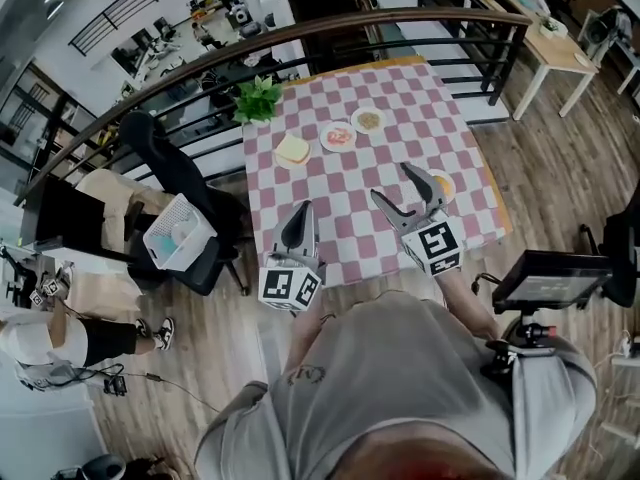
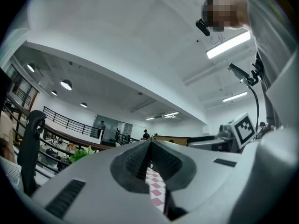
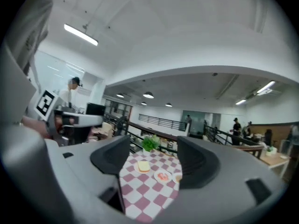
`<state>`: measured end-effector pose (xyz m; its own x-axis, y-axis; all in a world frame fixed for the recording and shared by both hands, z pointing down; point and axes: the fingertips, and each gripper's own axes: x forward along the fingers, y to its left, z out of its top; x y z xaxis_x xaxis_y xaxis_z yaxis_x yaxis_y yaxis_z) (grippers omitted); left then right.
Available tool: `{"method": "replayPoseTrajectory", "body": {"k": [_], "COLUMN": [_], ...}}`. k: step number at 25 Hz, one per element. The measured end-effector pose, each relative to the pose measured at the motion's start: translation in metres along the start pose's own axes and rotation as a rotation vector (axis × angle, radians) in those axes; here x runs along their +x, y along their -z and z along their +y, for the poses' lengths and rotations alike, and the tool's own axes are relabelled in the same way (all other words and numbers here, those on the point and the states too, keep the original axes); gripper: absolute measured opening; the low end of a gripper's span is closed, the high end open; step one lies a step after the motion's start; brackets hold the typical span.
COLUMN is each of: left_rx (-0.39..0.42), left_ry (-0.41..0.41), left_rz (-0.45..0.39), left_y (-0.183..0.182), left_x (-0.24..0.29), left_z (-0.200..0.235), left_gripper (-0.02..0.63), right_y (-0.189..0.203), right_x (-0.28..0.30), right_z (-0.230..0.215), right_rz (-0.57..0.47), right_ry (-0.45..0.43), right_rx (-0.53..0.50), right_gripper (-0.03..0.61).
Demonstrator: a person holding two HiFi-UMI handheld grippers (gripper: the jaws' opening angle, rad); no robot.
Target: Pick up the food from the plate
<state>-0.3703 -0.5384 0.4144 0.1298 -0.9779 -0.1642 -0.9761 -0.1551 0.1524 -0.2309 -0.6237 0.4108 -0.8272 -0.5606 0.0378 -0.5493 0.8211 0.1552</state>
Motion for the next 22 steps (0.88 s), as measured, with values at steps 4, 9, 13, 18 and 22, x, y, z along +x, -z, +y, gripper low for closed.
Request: {"method": "replayPoseTrajectory", "body": {"k": [4, 9, 13, 18, 22], "left_rx": [-0.008, -0.013, -0.018, -0.02, -0.019], "left_ry": [-0.028, -0.045, -0.048, -0.069, -0.089], "left_rz": [0.01, 0.017, 0.029, 0.047, 0.051], "left_y": [0.005, 0.014, 0.018, 0.024, 0.023], "left_x": [-0.007, -0.01, -0.013, -0.018, -0.023], "left_z": [0.01, 0.016, 0.019, 0.023, 0.024], "left_gripper": [0.005, 0.005, 0.005, 0.005, 0.005], "right_y": [0.02, 0.035, 0.051, 0.088, 0.135], "right_x": [0.01, 0.014, 0.015, 0.018, 0.019], "right_z": [-0.024, -0.031, -0.036, -0.052, -0.072], "right_rz": [0.1, 0.158, 0.221, 0.4, 0.597], "right_ry": [0.063, 0.069, 0.066, 0.049, 0.01], "right_rx": [-0.006, -0.016, -0.034, -0.154, -0.305], "right_gripper": [0.341, 0.341, 0.341, 0.341, 0.341]}}
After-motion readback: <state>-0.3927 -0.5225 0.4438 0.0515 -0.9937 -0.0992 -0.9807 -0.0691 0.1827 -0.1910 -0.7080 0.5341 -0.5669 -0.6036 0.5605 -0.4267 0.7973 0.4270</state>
